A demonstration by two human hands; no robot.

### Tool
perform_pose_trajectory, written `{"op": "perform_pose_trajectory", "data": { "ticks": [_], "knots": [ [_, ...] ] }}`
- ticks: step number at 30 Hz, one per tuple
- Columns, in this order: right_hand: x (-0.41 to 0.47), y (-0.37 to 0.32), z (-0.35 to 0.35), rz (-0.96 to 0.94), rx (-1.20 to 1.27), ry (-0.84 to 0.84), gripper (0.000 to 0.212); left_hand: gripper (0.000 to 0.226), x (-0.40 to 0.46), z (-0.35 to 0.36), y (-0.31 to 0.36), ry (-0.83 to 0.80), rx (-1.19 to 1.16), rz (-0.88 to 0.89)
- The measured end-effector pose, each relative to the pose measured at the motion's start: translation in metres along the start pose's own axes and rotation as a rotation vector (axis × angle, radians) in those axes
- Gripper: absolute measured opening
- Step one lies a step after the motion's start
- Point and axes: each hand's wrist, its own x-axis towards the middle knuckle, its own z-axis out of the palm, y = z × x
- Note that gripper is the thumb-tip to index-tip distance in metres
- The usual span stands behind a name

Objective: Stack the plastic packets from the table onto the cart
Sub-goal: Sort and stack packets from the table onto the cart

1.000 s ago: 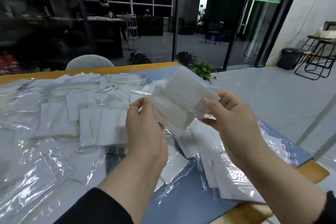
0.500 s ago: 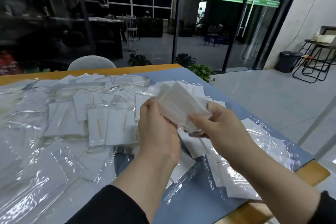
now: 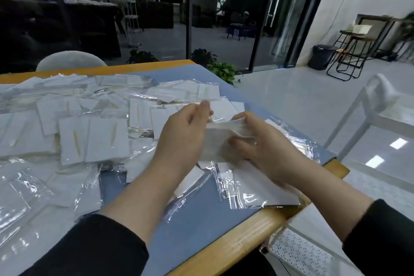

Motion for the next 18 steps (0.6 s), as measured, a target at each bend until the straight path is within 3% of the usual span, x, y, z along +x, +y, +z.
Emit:
{"op": "perform_pose_trajectory", "data": {
  "ticks": [4,6,10,11,15,18],
  "knots": [
    [0.003,0.003,-0.008,-0.045,-0.05,0.056,0.01,0.015,-0.002,-0.007,-0.002,-0.282,0.355,0.085],
    [0.002,0.002,-0.015,-0.035,-0.112,0.049,0.014,0.011,0.0,-0.011,-0.003,-0.292,0.456,0.127],
    [-0.011,0.0,-0.04,-0.006,-0.282,0.07,0.068,0.007,0.004,-0.018,-0.003,-0.095,0.394,0.171],
    [-0.016,0.002,-0.049,-0.029,-0.336,0.014,0.072,0.009,0.005,-0.019,-0.003,-0.033,0.368,0.184],
    [-0.034,0.007,-0.068,-0.003,-0.574,-0.47,0.087,0.011,0.007,-0.021,-0.006,0.082,0.336,0.172],
    [-0.038,0.009,-0.064,-0.079,-0.642,-0.531,0.091,0.004,0.004,-0.018,-0.007,0.065,0.319,0.144]
  ]
}}
